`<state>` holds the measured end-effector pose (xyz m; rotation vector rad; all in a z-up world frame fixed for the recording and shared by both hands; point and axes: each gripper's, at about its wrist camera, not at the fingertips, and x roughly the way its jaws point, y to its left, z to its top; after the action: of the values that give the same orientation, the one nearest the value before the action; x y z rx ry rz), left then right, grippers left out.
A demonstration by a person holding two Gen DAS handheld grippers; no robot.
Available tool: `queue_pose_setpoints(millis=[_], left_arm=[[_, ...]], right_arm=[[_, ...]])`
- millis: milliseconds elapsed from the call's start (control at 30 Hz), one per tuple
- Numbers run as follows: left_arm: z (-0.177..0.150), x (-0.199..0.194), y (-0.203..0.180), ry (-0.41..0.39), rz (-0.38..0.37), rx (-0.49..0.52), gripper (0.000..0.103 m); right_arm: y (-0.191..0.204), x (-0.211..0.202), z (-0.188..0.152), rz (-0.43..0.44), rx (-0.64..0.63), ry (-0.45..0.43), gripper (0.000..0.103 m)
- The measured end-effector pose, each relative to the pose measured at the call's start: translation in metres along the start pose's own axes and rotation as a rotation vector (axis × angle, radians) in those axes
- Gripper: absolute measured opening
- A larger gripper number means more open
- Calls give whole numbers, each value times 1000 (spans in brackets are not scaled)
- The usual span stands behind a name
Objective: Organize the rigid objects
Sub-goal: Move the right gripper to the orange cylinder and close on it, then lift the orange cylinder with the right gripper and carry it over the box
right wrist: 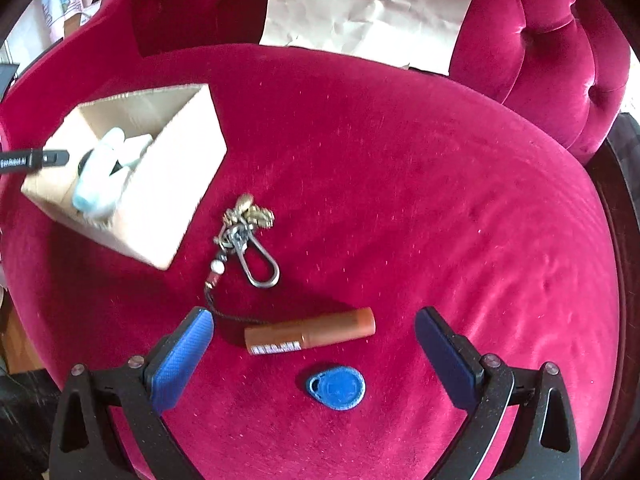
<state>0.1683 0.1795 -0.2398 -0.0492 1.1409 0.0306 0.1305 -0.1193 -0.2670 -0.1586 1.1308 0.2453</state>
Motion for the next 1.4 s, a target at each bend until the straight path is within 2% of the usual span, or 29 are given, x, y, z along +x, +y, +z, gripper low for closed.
queue_pose_setpoints(millis=[300, 533, 633, 700, 1133, 1400], left_arm=[[0, 0, 0, 1, 5, 3, 4], [0, 1, 0, 1, 4, 2, 4], [0, 1, 0, 1, 4, 2, 4], [0, 1, 0, 1, 5, 4, 4], [0, 1, -1, 1, 4, 2, 4], [0, 1, 0, 2, 2, 1, 4]], right_arm=[[-3, 13, -14, 23, -9, 44, 103], [-10, 17, -12, 35, -20, 41, 101], [-9, 18, -12, 39, -23, 43, 93], [-7, 21, -10, 41, -25, 50, 77], [-13, 3, -7, 14, 9, 18, 76], [-24, -16, 5, -5, 63, -34, 77]])
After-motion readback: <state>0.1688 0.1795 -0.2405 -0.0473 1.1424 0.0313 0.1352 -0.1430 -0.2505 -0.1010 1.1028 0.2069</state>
